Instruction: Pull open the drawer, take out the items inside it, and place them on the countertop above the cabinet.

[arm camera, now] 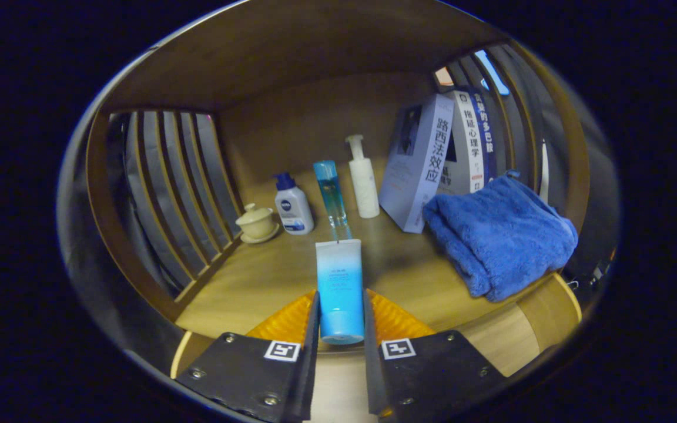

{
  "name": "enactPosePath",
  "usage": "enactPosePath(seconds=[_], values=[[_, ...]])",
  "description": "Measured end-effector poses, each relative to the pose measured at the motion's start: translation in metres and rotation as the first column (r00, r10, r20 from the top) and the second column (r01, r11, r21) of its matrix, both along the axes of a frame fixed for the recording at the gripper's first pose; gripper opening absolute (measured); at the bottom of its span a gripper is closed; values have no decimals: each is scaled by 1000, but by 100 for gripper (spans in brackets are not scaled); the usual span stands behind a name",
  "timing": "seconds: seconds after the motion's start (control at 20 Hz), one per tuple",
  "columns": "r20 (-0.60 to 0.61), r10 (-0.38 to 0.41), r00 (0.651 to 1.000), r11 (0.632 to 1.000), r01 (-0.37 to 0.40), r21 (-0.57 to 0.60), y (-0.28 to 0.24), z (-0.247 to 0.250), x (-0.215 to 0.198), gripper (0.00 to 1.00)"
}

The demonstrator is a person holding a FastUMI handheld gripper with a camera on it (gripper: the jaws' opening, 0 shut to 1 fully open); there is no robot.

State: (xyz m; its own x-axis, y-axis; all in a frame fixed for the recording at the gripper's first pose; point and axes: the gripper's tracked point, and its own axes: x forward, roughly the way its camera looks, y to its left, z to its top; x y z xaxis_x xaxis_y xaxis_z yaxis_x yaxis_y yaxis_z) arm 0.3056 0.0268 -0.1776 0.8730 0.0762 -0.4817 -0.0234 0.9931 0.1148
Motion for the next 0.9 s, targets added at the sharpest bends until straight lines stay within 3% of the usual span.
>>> enactPosePath(seconds=[0.25,0.45,0.5,0.9], values=[[-6,-10,1000,1000,10,28,0,-8,-1,43],[-8,-14,1000,999,14,30,-8,1,-10,95],[-5,-12,1000,1000,12,14,-11,2,-14,100],[93,67,993,998,-66,-15,-13,40,-66,99]])
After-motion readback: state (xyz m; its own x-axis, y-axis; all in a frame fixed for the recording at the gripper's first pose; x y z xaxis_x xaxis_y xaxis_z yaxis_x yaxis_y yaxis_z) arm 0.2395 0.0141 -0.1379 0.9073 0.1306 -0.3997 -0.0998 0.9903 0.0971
